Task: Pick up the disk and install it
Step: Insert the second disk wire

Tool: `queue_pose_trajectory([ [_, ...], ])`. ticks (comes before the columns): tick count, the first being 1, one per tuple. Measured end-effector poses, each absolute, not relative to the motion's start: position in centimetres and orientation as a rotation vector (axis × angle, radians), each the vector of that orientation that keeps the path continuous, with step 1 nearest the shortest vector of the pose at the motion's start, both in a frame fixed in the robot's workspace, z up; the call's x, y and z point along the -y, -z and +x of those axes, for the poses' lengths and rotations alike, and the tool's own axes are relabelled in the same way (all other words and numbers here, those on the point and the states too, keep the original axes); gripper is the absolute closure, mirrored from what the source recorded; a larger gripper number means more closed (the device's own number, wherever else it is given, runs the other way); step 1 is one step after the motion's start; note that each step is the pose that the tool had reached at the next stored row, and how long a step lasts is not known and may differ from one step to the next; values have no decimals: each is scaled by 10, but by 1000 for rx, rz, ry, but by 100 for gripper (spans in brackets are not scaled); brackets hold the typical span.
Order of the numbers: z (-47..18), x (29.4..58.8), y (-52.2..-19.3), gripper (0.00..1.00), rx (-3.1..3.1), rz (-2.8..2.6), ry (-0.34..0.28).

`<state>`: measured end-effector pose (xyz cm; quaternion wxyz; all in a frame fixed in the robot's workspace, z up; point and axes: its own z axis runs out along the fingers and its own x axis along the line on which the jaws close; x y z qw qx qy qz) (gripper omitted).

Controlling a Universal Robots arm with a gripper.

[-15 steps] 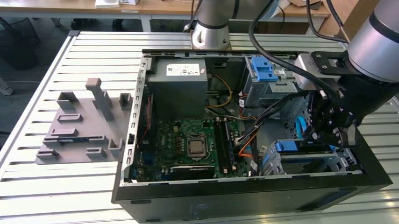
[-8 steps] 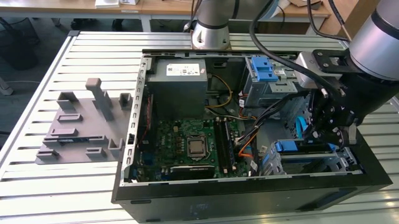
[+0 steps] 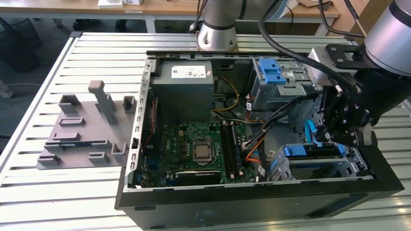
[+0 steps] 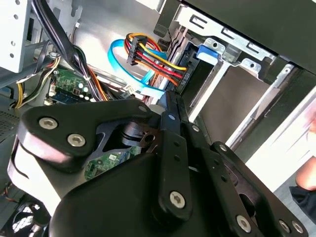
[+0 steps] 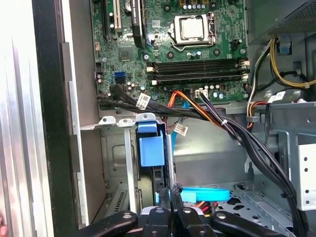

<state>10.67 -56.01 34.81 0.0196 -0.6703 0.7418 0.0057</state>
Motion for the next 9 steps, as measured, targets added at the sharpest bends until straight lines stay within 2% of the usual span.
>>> queue_pose_trajectory([
  [9, 107, 560, -351, 85, -2301, -2079, -20],
])
